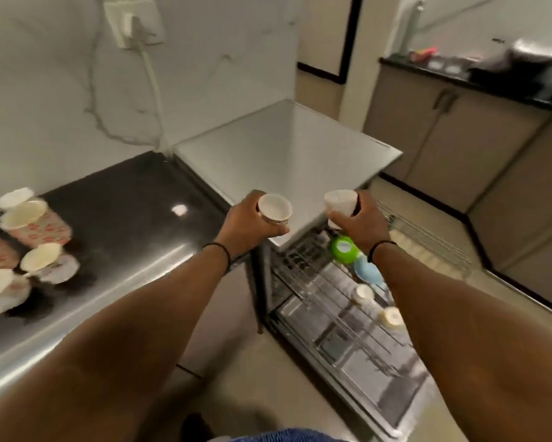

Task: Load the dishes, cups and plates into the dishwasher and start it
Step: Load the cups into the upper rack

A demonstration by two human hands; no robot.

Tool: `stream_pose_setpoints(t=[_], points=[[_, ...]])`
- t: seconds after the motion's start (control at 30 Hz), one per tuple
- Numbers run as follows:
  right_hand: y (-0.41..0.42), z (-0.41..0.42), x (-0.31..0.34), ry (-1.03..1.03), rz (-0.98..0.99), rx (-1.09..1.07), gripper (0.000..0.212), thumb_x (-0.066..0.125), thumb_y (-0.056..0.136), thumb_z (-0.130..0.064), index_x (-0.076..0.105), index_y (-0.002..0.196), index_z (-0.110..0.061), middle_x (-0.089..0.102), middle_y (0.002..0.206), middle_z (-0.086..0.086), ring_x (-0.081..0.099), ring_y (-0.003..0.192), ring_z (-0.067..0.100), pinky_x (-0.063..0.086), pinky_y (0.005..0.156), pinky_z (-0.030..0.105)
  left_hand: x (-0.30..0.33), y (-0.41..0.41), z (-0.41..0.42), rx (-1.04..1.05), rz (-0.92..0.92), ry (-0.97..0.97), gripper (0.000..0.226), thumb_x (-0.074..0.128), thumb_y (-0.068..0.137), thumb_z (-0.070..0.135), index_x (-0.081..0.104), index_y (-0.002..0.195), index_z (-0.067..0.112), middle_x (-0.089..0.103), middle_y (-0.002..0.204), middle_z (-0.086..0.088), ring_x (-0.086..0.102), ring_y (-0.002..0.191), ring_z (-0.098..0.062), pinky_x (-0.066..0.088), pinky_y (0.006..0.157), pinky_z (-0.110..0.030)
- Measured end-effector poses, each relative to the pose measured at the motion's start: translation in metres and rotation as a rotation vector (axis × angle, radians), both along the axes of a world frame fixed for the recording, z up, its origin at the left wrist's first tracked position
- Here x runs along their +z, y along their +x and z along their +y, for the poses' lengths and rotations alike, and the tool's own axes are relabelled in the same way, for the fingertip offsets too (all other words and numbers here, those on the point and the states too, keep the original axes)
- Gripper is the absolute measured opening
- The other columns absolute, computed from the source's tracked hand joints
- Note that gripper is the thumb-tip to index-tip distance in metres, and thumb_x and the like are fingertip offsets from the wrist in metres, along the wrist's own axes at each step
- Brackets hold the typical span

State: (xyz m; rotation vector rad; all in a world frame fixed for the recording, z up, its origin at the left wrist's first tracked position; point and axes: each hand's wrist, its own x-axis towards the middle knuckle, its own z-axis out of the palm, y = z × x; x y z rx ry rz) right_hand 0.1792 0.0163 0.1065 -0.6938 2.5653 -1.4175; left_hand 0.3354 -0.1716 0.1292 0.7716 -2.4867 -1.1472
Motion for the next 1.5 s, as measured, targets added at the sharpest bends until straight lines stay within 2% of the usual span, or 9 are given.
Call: stream_pose_setpoints(t=[0.2, 0.33, 0.4, 0.5, 0.6, 0.77, 0.97, 1.1, 1.5], points=[[-0.040, 0.141, -0.029, 0.113, -0.019, -0.200, 0.061, 0.081, 0.073, -0.043, 0.055, 0.123, -0.019, 0.066, 0.107, 0.005, 0.060, 0.095, 0.024, 0.048, 0.076, 0.034, -0.036, -0.069, 0.099, -0.197, -0.139, 0.007, 0.078, 0.086, 0.066, 0.042, 0.032, 0.115, 0.016, 0.057, 0.098, -0.004, 0.059, 0.089, -0.027, 0.046, 0.072, -0.033], [-0.043, 0.184, -0.056, 0.165, -0.094, -0.278, 0.071, 0.079, 0.074, -0.045, 0.052, 0.133, -0.017, 0.063, 0.124, 0.006, 0.058, 0.112, 0.026, 0.049, 0.091, 0.039, -0.062, -0.095, 0.128, -0.297, -0.255, -0.014, 0.069, 0.086, 0.067, 0.038, 0.035, 0.107, 0.015, 0.055, 0.097, 0.000, 0.058, 0.091, -0.023, 0.041, 0.068, -0.029], [-0.039, 0.187, -0.070, 0.177, -0.151, -0.298, 0.068, 0.080, 0.075, -0.042, 0.050, 0.131, -0.017, 0.062, 0.122, 0.007, 0.058, 0.110, 0.028, 0.050, 0.089, 0.040, -0.077, -0.105, 0.129, -0.333, -0.308, -0.012, 0.067, 0.087, 0.066, 0.038, 0.036, 0.104, 0.018, 0.056, 0.096, 0.001, 0.057, 0.089, -0.022, 0.039, 0.068, -0.027], [-0.029, 0.180, -0.092, 0.155, -0.235, -0.329, 0.063, 0.082, 0.074, -0.038, 0.047, 0.124, -0.021, 0.061, 0.118, 0.008, 0.056, 0.099, 0.025, 0.049, 0.080, 0.035, -0.101, -0.117, 0.120, -0.342, -0.372, -0.040, 0.064, 0.087, 0.065, 0.040, 0.048, 0.111, 0.016, 0.058, 0.096, 0.002, 0.060, 0.091, -0.022, 0.042, 0.071, -0.026], [-0.033, 0.165, -0.126, 0.198, -0.333, -0.373, 0.061, 0.084, 0.071, -0.039, 0.044, 0.115, -0.022, 0.060, 0.111, 0.006, 0.056, 0.094, 0.024, 0.051, 0.076, 0.037, -0.137, -0.143, 0.107, -0.337, -0.484, -0.070, 0.076, 0.084, 0.064, 0.048, 0.051, 0.125, 0.020, 0.058, 0.114, -0.008, 0.061, 0.099, -0.028, 0.051, 0.082, -0.033], [-0.051, 0.133, -0.171, 0.251, -0.358, -0.396, 0.054, 0.082, 0.072, -0.035, 0.044, 0.108, -0.023, 0.058, 0.103, 0.004, 0.056, 0.090, 0.026, 0.050, 0.070, 0.037, -0.185, -0.177, 0.089, -0.261, -0.500, -0.005, 0.065, 0.082, 0.071, 0.034, 0.049, 0.125, 0.019, 0.048, 0.123, -0.015, 0.058, 0.103, -0.033, 0.047, 0.087, -0.033], [-0.082, 0.093, -0.219, 0.336, -0.296, -0.325, 0.054, 0.079, 0.071, -0.025, 0.051, 0.117, -0.019, 0.056, 0.109, 0.011, 0.055, 0.097, 0.030, 0.049, 0.079, 0.040, -0.232, -0.181, 0.080, -0.158, -0.425, 0.039, 0.065, 0.085, 0.066, 0.035, 0.053, 0.120, 0.020, 0.048, 0.123, -0.010, 0.056, 0.104, -0.030, 0.048, 0.082, -0.034], [-0.108, 0.069, -0.259, 0.455, -0.170, -0.179, 0.052, 0.074, 0.070, -0.022, 0.053, 0.117, -0.012, 0.055, 0.104, 0.017, 0.051, 0.095, 0.037, 0.046, 0.074, 0.041, -0.266, -0.185, 0.076, -0.088, -0.390, 0.030, 0.066, 0.088, 0.063, 0.036, 0.056, 0.118, 0.022, 0.052, 0.122, -0.006, 0.057, 0.103, -0.026, 0.046, 0.078, -0.028], [-0.124, 0.030, -0.329, 0.802, -0.058, 0.081, 0.066, 0.074, 0.071, -0.020, 0.047, 0.131, -0.019, 0.056, 0.118, 0.015, 0.049, 0.104, 0.035, 0.042, 0.082, 0.041, -0.305, -0.179, 0.057, -0.016, -0.358, 0.022, 0.065, 0.087, 0.062, 0.039, 0.054, 0.117, 0.028, 0.058, 0.116, -0.002, 0.059, 0.098, -0.021, 0.050, 0.076, -0.029]])
